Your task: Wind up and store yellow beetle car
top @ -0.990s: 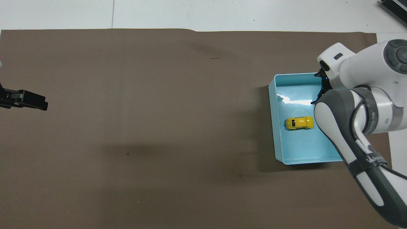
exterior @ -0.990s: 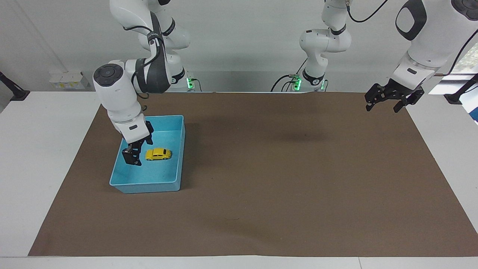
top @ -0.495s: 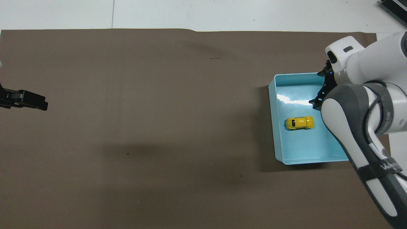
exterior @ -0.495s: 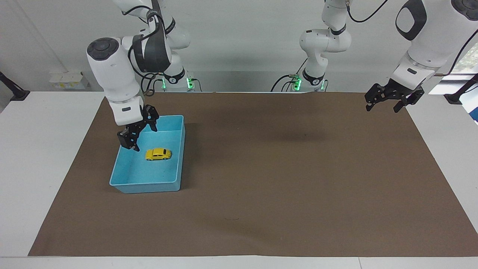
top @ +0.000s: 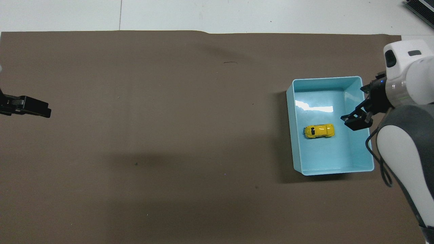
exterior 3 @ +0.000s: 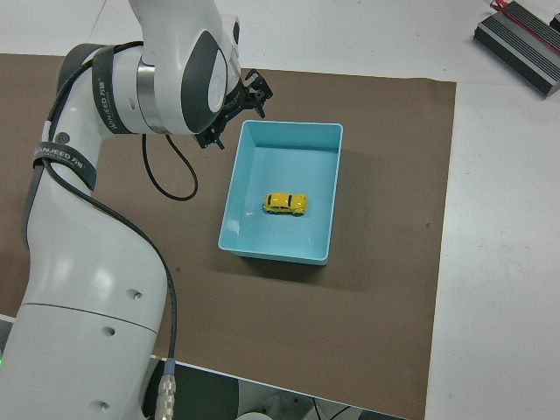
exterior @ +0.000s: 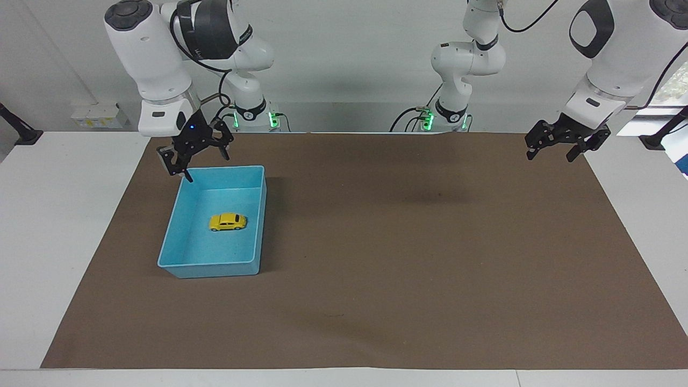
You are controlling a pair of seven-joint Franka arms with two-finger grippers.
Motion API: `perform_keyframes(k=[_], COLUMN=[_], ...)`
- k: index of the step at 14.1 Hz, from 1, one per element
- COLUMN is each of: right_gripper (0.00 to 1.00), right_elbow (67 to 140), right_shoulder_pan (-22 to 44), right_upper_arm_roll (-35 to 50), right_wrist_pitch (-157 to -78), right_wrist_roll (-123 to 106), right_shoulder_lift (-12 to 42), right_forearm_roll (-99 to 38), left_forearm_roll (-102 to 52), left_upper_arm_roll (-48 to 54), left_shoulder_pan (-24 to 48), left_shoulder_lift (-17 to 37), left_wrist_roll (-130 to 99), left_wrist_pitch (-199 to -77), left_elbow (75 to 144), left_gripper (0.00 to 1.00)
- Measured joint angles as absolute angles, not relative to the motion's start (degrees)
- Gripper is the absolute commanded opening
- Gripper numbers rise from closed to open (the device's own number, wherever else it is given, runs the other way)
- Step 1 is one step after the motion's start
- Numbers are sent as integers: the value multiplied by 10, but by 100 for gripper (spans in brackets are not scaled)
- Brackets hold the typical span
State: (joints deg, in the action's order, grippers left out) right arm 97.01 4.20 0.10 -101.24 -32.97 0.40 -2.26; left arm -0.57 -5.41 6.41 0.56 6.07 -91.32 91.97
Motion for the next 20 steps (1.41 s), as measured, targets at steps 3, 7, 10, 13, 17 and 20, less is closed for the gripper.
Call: perform_keyframes(k=[3, 7, 10, 13, 17, 20], right_gripper=[100, 100, 100, 100, 100, 100], right_elbow=[959, 940, 930, 929, 928, 925], right_shoulder_pan=[44, 44, 43, 39, 39, 39], right_upper_arm_roll=[3, 3, 3, -3, -6, -7], right_wrist_pitch=[-996, -959, -940, -932, -932, -932], right_wrist_roll=[-196, 1, 99, 140, 163, 163], right_shoulder_lift=[5, 7, 9, 13, 14, 14], right_forearm_roll=[-24, -24, -24, -24, -24, -24], left_forearm_roll=[-6, -6, -6, -6, -6, -6], left_upper_arm_roll=[-54, -54, -54, -54, -54, -54], left_shoulder_pan=[64, 64, 64, 64, 64, 64], left_shoulder_lift=[6, 6, 6, 6, 6, 6], left_wrist_roll=[61, 61, 61, 61, 61, 61], left_wrist_pitch=[-913, -913, -913, -913, -913, -913], left_elbow=[920, 920, 920, 920, 920, 920], left_gripper=[100, 100, 100, 100, 100, 100])
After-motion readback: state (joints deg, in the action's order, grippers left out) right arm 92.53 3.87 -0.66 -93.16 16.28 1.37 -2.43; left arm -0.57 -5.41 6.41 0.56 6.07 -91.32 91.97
